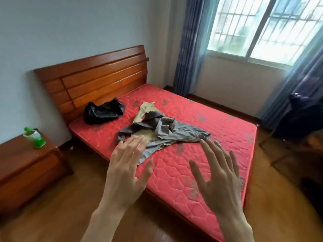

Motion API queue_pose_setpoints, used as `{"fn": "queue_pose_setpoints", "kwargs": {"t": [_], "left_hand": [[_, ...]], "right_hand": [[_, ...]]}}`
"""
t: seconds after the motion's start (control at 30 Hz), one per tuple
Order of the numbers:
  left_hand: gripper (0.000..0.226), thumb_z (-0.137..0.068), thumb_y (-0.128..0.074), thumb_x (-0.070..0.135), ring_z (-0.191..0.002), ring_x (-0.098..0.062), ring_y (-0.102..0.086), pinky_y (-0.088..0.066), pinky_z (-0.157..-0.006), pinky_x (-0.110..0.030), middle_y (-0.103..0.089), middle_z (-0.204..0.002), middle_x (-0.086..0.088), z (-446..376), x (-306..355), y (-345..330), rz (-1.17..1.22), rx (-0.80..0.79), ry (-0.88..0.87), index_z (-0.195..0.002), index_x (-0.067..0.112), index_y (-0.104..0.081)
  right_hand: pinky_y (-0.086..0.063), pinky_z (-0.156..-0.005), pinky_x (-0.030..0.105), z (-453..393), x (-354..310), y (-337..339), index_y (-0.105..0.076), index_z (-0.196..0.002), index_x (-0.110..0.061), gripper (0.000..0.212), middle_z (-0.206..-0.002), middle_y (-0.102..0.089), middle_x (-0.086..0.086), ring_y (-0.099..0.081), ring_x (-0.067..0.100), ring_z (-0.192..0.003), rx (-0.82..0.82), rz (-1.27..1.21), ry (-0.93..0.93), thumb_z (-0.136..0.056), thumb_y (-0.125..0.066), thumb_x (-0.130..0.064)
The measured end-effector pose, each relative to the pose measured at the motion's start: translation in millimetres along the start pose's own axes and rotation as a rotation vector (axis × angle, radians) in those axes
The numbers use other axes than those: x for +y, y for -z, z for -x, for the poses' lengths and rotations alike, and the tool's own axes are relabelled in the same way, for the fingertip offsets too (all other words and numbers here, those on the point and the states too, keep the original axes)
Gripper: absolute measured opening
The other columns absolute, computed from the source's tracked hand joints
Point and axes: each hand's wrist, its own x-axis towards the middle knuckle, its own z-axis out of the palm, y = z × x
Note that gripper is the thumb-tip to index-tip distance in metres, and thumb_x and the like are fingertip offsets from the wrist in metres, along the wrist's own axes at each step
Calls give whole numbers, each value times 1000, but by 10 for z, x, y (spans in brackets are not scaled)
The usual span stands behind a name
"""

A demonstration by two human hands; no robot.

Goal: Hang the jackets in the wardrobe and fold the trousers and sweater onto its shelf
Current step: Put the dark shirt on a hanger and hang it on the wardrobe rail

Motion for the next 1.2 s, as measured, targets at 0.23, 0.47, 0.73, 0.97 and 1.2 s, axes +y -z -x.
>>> {"fn": "queue_pose_setpoints", "kwargs": {"t": [0.23,0.47,0.73,0.97,1.2], "left_hand": [[54,-106,-49,48,-150,-18,-38,-34,-121,-50,-49,-155,5,173,1229,-781,126,-111,-129,-150,18,-52],[56,-105,-49,50,-149,-15,-39,-37,-118,-50,-48,-156,6,241,2366,-1374,242,-197,-264,-151,19,-51],[58,-101,-48,51,-147,-18,-41,-37,-119,-48,-51,-155,3,-9,3372,-2163,324,-277,-364,-147,17,-56],[56,-101,-49,48,-150,-19,-39,-36,-119,-56,-50,-156,4,-491,4252,-3200,403,-298,-397,-148,17,-55],[55,-102,-48,50,-153,-13,-32,-32,-123,-51,-45,-159,9,-1080,4917,-4048,448,-274,-382,-151,25,-50]], "right_hand": [[-7,-131,39,795,1145,993,-48,-154,-26,63,-159,-48,-3,-35,14,-152,27,161,-216,-102,-47,-62],[-14,-129,51,1418,2008,1786,-41,-157,-28,68,-164,-40,-4,-27,15,-156,101,271,-416,-103,-38,-68],[-4,-130,44,1674,2951,2289,-43,-156,-30,69,-166,-37,-7,-25,13,-156,212,340,-562,-100,-42,-69],[-23,-126,59,1402,4034,2691,-47,-154,-27,67,-163,-43,-4,-31,16,-155,247,409,-579,-100,-44,-67],[-26,-125,60,850,5047,2980,-49,-153,-28,68,-161,-45,-6,-33,16,-154,277,414,-565,-100,-40,-69]]}}
